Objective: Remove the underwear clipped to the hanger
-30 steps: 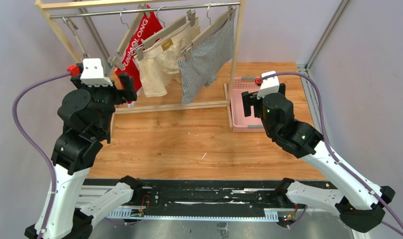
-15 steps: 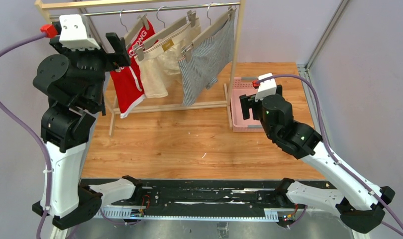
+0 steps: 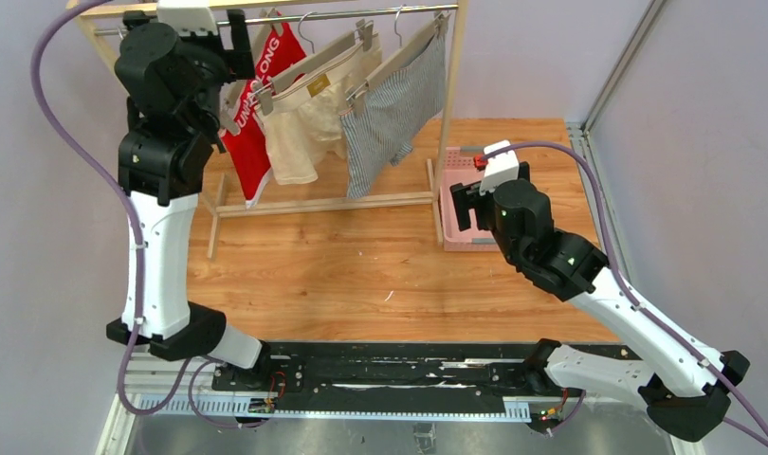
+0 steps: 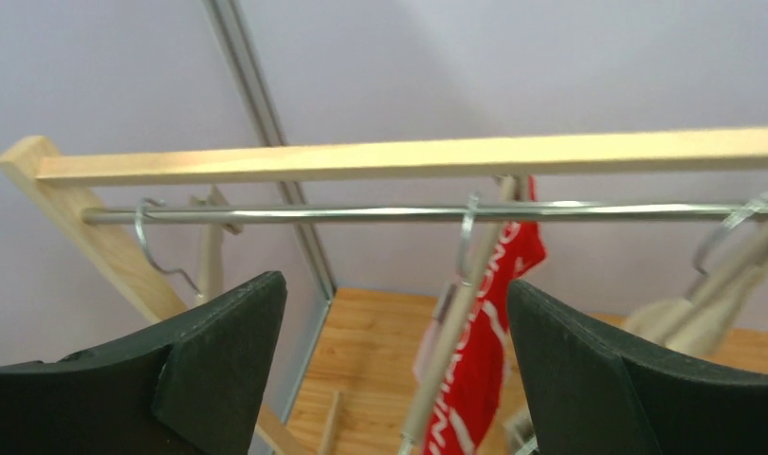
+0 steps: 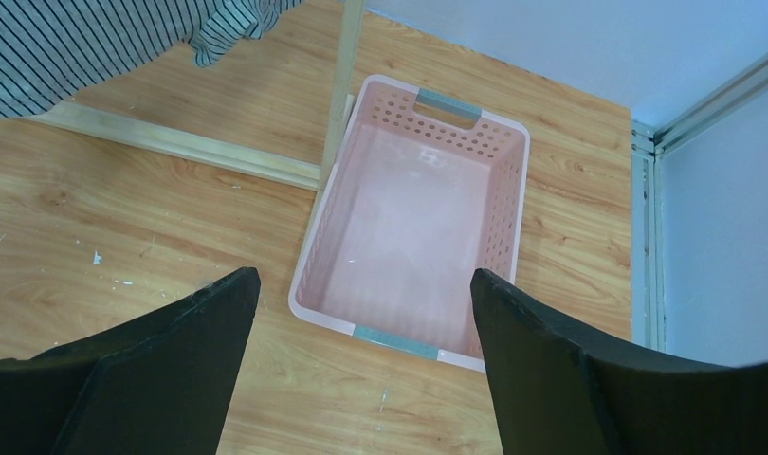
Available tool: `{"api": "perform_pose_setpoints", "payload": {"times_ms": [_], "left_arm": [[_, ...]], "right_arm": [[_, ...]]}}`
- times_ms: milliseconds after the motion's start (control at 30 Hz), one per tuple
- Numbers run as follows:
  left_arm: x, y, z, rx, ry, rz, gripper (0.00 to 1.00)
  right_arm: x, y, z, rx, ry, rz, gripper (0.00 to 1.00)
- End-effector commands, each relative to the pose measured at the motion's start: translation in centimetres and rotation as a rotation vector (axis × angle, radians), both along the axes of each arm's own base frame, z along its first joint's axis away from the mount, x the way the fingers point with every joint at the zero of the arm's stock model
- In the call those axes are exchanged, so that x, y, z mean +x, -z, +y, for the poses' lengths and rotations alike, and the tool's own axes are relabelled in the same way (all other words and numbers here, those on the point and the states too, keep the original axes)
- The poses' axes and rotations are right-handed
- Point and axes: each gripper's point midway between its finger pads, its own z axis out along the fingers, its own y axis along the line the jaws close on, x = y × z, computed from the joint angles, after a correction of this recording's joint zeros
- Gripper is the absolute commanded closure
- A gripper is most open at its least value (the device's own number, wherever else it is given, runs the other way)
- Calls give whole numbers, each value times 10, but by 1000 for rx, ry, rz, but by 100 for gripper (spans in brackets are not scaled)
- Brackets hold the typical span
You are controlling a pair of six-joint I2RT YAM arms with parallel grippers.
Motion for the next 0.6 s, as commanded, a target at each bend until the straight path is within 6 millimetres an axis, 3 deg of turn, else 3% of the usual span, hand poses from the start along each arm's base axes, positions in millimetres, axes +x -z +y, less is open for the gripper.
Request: {"api": "perform_pose_setpoints", "payload": {"times_ms": [0, 567], "left_arm": [[-6, -12, 19, -59, 14, -16, 4], [17, 55, 4, -58, 98, 132, 9]], "right_arm": [[-4, 4, 5, 3, -28, 2, 16], [-4, 15, 8, -2, -38, 26, 16]]}}
